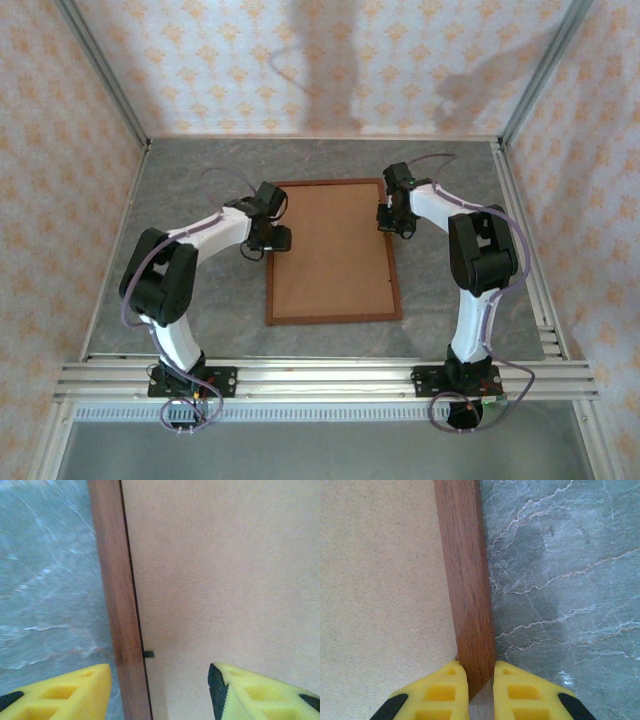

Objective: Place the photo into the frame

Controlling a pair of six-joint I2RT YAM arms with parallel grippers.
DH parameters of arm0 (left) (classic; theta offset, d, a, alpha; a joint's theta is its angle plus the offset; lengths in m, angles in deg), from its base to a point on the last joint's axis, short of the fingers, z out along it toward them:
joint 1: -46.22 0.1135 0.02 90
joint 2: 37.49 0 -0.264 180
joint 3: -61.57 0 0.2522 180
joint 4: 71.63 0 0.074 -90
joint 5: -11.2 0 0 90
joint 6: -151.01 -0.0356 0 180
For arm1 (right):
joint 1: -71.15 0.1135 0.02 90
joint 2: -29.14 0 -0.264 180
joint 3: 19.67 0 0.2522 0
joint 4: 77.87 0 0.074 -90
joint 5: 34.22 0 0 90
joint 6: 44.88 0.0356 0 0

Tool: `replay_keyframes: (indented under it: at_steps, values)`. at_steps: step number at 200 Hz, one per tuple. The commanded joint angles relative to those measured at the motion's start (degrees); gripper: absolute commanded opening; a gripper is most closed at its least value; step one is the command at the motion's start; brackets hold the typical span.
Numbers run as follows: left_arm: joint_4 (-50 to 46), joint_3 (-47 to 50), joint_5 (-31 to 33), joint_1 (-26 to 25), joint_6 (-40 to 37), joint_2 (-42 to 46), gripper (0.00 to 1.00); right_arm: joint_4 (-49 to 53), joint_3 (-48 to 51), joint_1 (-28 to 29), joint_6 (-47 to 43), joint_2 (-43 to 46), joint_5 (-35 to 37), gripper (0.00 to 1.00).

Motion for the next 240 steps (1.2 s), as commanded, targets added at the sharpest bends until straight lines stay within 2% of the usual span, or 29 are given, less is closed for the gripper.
replay_keyframes:
  at_steps: [1, 48, 68, 82, 125, 191, 240]
  values:
    - [-3.8, 2.9, 3.9, 0.3, -0.2, 6.4, 0.56, 0.5, 0.7, 1.3, 0.4, -2.6, -0.4, 0.13]
    - [-5.1, 14.7, -5.0, -0.6, 3.7, 15.7, 0.53, 0.7, 0.7, 1.3, 0.2, -2.3, -0.1, 0.13]
    - [-5.3, 18.4, -6.2, -1.5, 5.2, 18.4, 0.5, 0.7, 0.7, 1.2, 0.2, -2.3, -0.3, 0.13]
    - [-5.4, 19.9, -6.5, -1.7, 5.5, 19.3, 0.43, 0.5, 0.9, 1.2, 0.4, -2.3, -0.4, 0.13]
    - [-4.1, 21.5, -9.4, -2.5, 5.3, 16.8, 0.31, 0.5, 1.1, 1.2, 0.3, -2.2, -0.3, 0.13]
    - [-5.2, 22.6, -9.7, -3.6, 4.9, 16.6, 0.29, 0.2, 1.3, 1.3, 0.3, -2.4, -0.3, 0.13]
    - [-1.8, 23.4, -10.8, -4.5, 5.7, 13.7, 0.29, 0.3, 1.3, 1.3, 0.3, -2.3, -0.2, 0.13]
